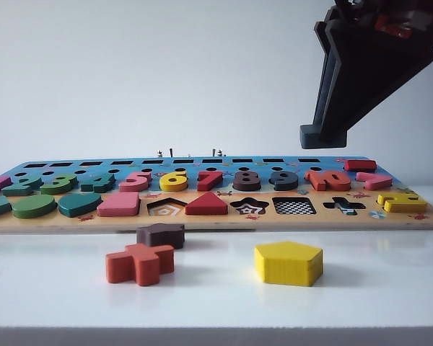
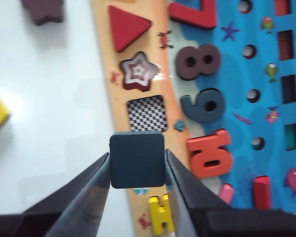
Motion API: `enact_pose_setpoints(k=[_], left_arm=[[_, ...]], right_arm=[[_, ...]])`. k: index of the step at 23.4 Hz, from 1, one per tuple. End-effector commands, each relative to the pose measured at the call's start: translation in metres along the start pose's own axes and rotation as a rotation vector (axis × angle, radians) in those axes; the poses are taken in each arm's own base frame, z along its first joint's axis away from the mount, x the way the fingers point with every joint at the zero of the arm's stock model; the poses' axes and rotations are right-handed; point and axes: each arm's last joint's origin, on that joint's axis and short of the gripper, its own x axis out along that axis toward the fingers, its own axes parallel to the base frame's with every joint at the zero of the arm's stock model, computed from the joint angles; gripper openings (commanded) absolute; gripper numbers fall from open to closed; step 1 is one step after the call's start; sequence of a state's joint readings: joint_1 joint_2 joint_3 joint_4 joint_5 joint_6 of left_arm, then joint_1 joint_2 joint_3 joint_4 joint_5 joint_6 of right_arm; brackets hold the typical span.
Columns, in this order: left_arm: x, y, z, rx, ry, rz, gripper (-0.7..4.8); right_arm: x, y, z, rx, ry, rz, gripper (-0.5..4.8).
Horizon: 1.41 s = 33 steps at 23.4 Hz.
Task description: Insert the cube into the slot.
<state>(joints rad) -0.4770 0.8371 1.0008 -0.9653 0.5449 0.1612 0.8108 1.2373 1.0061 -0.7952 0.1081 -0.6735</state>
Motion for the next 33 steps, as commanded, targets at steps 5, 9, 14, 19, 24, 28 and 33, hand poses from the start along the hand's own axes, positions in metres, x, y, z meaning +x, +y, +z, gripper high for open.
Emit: enact_pose_setpoints(k=[5,9,14,19,24,28,33], left_arm=[[-0.001,0.000,0.002,0.012,-0.014,-0.005,0.20],[-0.001,0.000,0.002,0.012,-0.014,-0.005,0.20],[-0.001,0.000,0.002,0.012,-0.014,-0.005,0.20],[-0.001,0.000,0.002,0.012,-0.014,-0.005,0.20],[-0.001,0.000,0.002,0.012,-0.014,-0.005,0.20],[-0.001,0.000,0.002,0.012,-0.014,-0.005,0.20],[-0.001,0.000,0.002,0.012,-0.015,-0.005,0.20]], right_arm=[[0.010,-0.006,0.007,-0.058,-0.042,-0.028,1.75],[0.021,-0.009,0.006,-0.064,-0.027,0.007,1.75],[0.039,-0.010,0.007,-0.091,0.003,0.030,1.75],[0.048,-0.010,0.008,-0.099,0.009,0.035,1.75],[0.054,-0.009,0.008,-0.112,0.023,0.049,1.75],[0.054,-0.009,0.008,-0.116,0.021,0.046,1.75],[0.057,-0.010,0.009,-0.115,0.018,0.043,1.75]])
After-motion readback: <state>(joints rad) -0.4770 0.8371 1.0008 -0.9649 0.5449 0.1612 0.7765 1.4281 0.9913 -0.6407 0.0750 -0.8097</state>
